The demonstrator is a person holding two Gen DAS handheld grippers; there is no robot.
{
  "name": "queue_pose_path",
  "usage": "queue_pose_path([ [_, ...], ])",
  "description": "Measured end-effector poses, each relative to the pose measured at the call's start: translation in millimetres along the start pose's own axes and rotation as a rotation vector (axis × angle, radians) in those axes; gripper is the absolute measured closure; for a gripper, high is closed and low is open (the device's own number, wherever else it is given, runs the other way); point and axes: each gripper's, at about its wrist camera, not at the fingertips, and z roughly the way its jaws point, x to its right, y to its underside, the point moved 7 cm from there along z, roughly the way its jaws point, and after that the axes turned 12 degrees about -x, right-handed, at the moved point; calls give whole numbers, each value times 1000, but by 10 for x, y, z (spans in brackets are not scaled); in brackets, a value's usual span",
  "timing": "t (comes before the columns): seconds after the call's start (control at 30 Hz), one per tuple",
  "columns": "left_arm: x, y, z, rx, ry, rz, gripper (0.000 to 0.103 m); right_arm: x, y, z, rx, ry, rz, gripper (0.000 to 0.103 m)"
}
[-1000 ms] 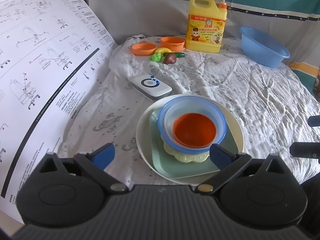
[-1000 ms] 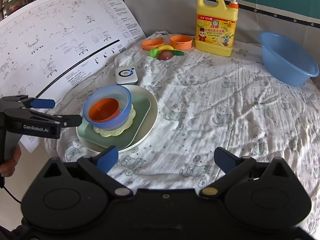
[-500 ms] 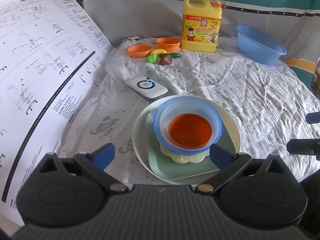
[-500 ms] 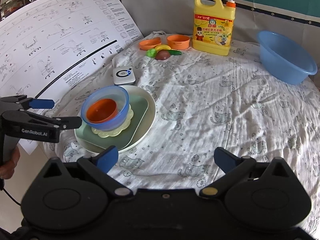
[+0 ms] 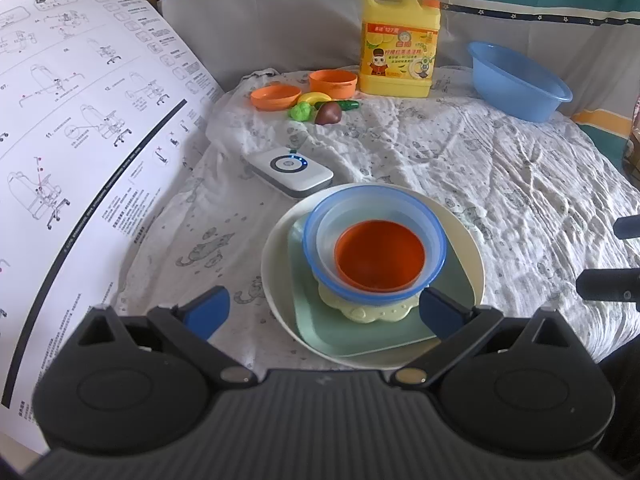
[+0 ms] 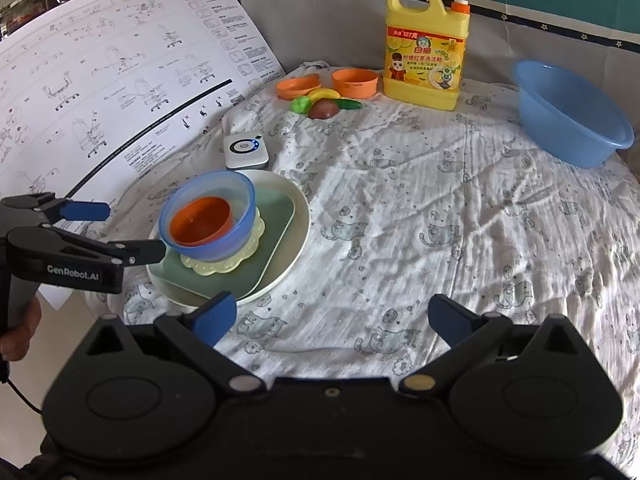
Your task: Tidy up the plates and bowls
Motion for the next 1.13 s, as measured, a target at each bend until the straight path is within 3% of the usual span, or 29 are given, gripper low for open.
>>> queue_pose_path([
  [1.13, -25, 25, 78, -24, -2, 22, 0, -11, 28, 50, -14, 1, -6, 0],
])
